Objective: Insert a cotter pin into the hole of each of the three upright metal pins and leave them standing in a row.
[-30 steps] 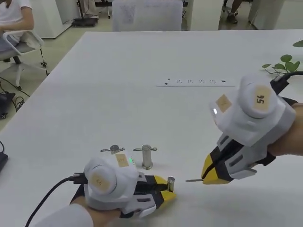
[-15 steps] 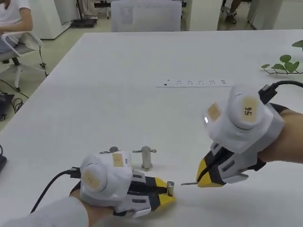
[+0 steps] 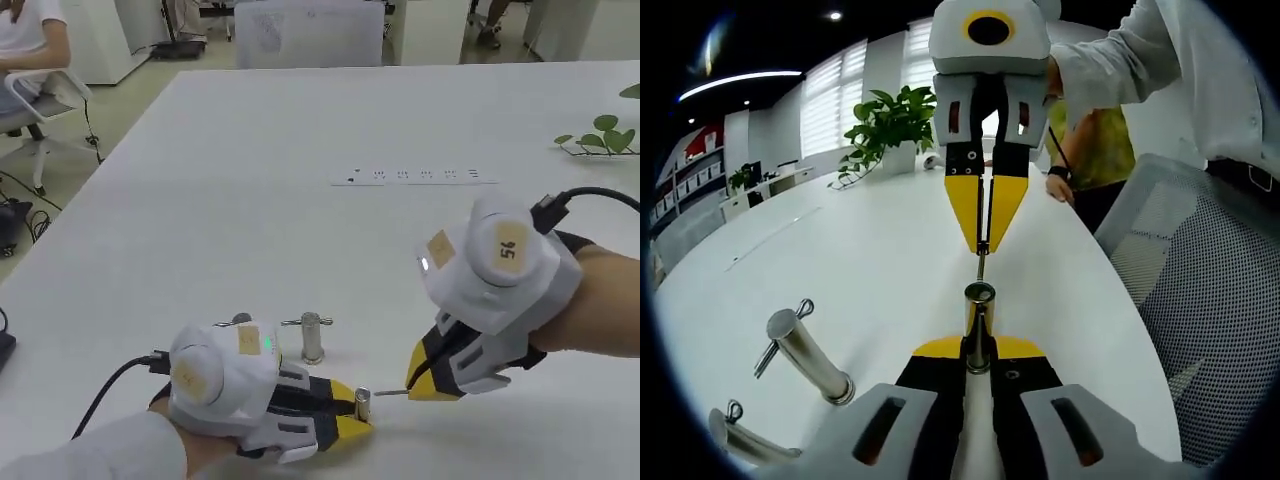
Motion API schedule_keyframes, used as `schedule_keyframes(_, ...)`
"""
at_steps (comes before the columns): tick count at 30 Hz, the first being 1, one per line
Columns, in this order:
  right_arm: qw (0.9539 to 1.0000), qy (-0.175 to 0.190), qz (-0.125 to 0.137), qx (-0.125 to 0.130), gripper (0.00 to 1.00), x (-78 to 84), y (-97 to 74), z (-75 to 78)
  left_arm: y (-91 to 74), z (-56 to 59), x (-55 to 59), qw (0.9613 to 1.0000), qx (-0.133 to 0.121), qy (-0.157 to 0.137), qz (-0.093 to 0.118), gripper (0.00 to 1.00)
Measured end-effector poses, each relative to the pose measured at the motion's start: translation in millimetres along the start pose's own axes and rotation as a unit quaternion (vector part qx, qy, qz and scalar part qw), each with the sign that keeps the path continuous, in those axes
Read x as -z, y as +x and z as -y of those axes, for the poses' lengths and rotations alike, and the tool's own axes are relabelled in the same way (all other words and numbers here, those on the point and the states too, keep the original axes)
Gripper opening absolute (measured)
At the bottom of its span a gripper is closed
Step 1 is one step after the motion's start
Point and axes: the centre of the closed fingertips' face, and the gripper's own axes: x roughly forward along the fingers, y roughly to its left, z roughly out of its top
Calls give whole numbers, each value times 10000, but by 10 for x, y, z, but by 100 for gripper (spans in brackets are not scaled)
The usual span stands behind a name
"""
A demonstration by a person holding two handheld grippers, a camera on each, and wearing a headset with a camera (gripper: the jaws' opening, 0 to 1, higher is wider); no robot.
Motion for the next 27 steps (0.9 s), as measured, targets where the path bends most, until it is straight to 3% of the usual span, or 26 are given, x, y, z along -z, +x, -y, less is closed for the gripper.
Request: schedule_keyframes(27,9994,-286,34,-173,3,-97,75,-7,6,14,-1,10000,32,32,-30,6)
